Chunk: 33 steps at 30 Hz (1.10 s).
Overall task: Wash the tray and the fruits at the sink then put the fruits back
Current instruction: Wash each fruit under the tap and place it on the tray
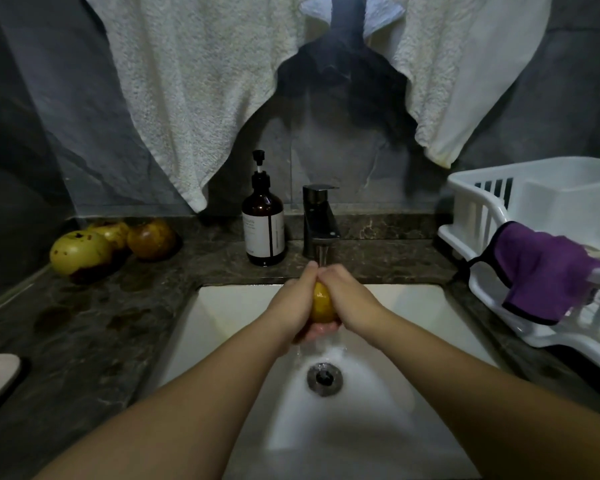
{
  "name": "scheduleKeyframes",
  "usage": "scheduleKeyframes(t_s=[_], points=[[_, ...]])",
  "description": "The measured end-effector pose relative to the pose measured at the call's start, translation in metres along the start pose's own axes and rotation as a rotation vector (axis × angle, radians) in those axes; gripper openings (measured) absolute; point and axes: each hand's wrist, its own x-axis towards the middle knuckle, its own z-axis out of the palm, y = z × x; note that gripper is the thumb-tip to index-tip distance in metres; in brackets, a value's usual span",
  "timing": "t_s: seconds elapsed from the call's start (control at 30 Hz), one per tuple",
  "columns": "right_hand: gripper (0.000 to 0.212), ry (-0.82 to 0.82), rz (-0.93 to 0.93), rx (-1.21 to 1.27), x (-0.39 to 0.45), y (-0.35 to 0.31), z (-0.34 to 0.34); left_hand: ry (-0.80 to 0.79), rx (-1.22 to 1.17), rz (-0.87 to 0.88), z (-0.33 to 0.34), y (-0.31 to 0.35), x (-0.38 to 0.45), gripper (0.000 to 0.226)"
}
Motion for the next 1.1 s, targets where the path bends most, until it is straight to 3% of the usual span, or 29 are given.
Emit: scheduleKeyframes(t_s=[0.1,0.2,0.33,0.43,0.57,0.67,0.8,0.93,1.03,1.1], points=[[0.037,0.007,0.078,0.058,-0.001,-0.003,0.003,0.074,0.039,0.042,-0.001,-0.001,0.000,0.062],[0.030,0.068,-0.082,-0.074,0.001,-0.001,0.005,0.004,-0.031,-0.012,-0.005,0.001,-0.003,0.066],[0.037,0.018,0.086,0.037,-0.002,-0.004,0.006,0.077,0.039,0.043,-0.005,-0.003,-0.001,0.067],[0.036,0.065,-0.063,-0.092,-0.001,-0.003,0.008,-0.023,-0.099,-0.036,-0.007,0.000,-0.005,0.060],[0.032,0.009,0.051,0.000,-0.001,-0.005,0.008,0.081,-0.002,0.054,-0.004,-0.002,0.000,0.055],[0.033,0.056,-0.093,-0.132,-0.002,-0.004,0.008,0.002,-0.067,0.006,-0.006,-0.001,-0.003,0.056],[0.039,-0.033,0.089,0.017,-0.005,-0.006,0.010,0.115,0.071,0.077,-0.006,-0.006,0.003,0.056],[0.031,0.019,-0.061,-0.073,-0.002,-0.003,0.011,-0.001,-0.041,-0.038,-0.012,-0.004,0.003,0.062],[0.035,-0.023,0.064,0.027,-0.004,-0.007,0.013,0.103,0.080,0.067,-0.011,-0.006,0.009,0.058],[0.037,0.026,0.053,0.019,-0.001,-0.007,0.014,0.114,0.057,0.042,-0.009,-0.007,0.008,0.065]])
